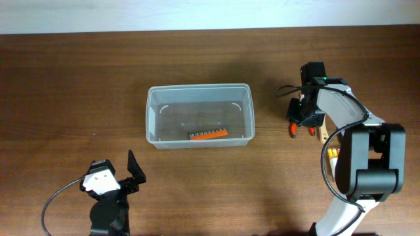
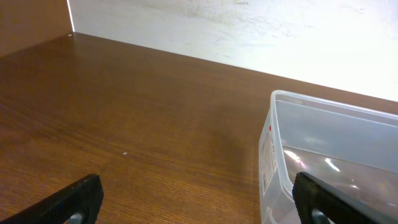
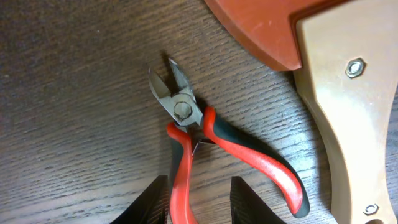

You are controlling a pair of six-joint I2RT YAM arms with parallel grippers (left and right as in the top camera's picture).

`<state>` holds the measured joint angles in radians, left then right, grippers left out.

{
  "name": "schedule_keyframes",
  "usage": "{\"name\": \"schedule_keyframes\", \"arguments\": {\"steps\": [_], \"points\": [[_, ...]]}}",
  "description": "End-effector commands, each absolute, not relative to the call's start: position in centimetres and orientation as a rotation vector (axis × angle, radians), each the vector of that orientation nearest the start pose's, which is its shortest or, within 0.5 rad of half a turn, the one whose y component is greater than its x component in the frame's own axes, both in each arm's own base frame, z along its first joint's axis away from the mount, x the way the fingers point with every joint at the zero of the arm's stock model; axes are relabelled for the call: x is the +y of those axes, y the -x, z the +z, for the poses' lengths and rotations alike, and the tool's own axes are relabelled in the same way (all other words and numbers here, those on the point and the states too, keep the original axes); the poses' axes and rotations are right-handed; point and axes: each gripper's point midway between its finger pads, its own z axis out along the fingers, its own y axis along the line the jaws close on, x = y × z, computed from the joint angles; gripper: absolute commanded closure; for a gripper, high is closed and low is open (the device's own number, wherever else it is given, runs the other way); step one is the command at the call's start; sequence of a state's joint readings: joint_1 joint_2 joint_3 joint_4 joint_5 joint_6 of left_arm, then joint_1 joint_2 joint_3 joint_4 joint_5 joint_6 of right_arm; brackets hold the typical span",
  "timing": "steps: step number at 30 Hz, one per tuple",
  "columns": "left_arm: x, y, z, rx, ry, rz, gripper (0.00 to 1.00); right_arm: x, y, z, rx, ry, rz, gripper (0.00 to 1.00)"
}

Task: Pack container
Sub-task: 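Lower the right gripper and grasp the red-handled pliers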

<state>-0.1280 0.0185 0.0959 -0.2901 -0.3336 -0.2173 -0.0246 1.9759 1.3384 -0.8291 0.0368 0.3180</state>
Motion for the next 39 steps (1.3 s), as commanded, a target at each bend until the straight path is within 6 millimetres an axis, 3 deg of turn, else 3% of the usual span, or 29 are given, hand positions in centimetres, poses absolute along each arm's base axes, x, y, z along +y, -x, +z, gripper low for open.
{"name": "schedule_keyframes", "arguments": {"steps": [1, 11, 34, 39], "points": [[2.7, -23.2, 14.7, 1.743, 0.309, 0.054, 0.01, -1.6, -37.9, 0.7, 3.000, -0.543, -0.031, 0.68], [2.7, -23.2, 14.7, 1.743, 0.309, 0.054, 0.01, -0.5, -37.9, 0.0, 3.003, -0.541, 0.060, 0.68], [2.7, -23.2, 14.7, 1.743, 0.309, 0.054, 0.01, -0.5, -36.6, -1.4, 3.034, -0.564, 0.054, 0.70], [2.7, -23.2, 14.7, 1.743, 0.309, 0.054, 0.01, -0.5, -36.6, -1.4, 3.036, -0.563, 0.053, 0.87]]}}
